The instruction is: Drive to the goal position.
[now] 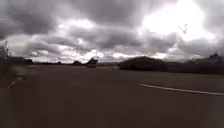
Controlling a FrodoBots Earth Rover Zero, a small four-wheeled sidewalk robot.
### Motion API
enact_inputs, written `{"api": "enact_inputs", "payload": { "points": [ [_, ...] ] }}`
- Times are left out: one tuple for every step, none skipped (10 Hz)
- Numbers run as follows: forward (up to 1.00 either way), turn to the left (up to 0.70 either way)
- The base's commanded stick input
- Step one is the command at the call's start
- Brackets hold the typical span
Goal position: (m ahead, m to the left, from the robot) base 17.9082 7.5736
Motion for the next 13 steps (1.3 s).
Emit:
{"api": "enact_inputs", "payload": {
  "points": [
    [1.0, 0.44],
    [1.0, 0.44],
    [1.0, 0.44],
    [1.0, 0.44],
    [1.0, 0.44],
    [1.0, 0.44],
    [0.93, 0.41],
    [0.85, 0.38],
    [0.85, 0.38],
    [0.85, 0.38],
    [0.85, 0.31],
    [0.85, 0.25],
    [0.85, 0.18]
  ]
}}
